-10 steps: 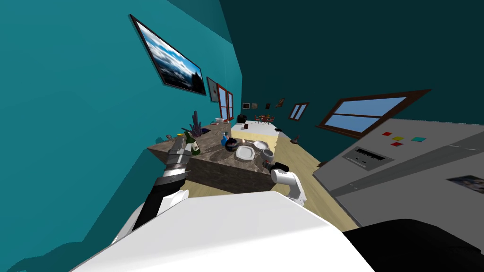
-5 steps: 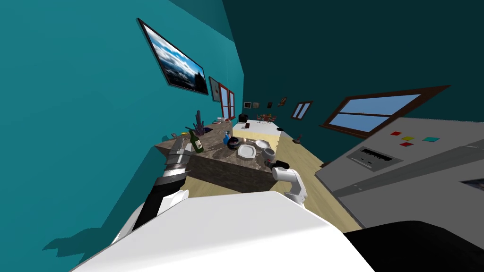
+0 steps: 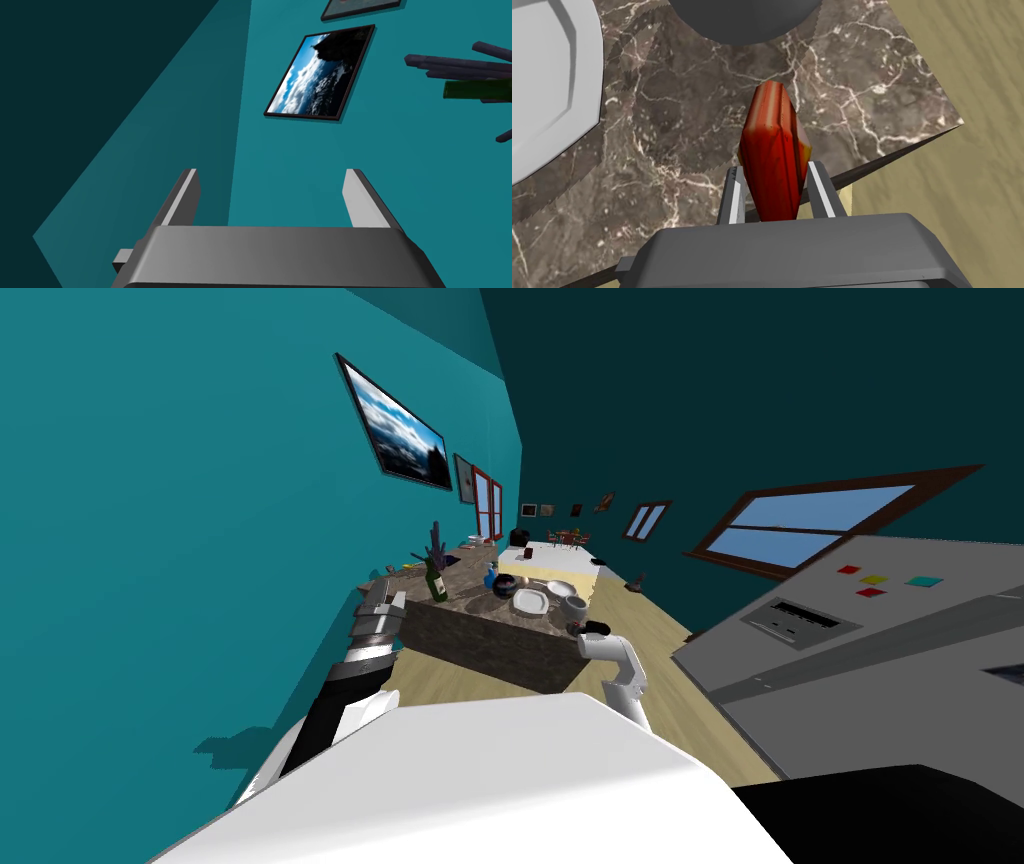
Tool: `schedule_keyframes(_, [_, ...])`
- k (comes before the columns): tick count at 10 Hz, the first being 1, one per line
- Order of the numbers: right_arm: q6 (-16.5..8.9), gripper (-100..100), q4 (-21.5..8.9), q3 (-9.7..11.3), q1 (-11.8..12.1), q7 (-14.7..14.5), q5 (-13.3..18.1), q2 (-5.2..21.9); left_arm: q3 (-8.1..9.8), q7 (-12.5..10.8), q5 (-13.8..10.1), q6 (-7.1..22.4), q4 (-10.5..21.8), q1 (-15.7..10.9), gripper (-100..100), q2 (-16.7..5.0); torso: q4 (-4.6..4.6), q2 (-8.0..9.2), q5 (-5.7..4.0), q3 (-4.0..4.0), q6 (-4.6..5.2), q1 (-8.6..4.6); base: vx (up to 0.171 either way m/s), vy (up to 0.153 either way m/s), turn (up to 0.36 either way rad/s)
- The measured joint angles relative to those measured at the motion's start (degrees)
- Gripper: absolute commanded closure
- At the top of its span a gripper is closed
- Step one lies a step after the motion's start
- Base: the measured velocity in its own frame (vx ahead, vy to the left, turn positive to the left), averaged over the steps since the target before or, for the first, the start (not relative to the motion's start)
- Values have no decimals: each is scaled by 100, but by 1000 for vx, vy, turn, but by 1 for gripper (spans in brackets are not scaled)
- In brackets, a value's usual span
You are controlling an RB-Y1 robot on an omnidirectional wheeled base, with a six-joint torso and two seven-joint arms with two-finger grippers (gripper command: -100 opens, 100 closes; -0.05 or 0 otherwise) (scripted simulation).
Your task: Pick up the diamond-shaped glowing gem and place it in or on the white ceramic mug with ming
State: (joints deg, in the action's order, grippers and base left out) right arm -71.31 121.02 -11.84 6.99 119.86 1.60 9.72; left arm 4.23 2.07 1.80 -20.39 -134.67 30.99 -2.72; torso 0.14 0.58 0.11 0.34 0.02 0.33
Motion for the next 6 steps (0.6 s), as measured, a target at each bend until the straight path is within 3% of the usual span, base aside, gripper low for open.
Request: schedule_keyframes(6, [-379, 100, -587, -279, -730, 674, 639, 320, 0, 0, 0, 0, 0, 0, 0, 0, 1, 3, -4, 3, 7, -14, -146, 76, 85])
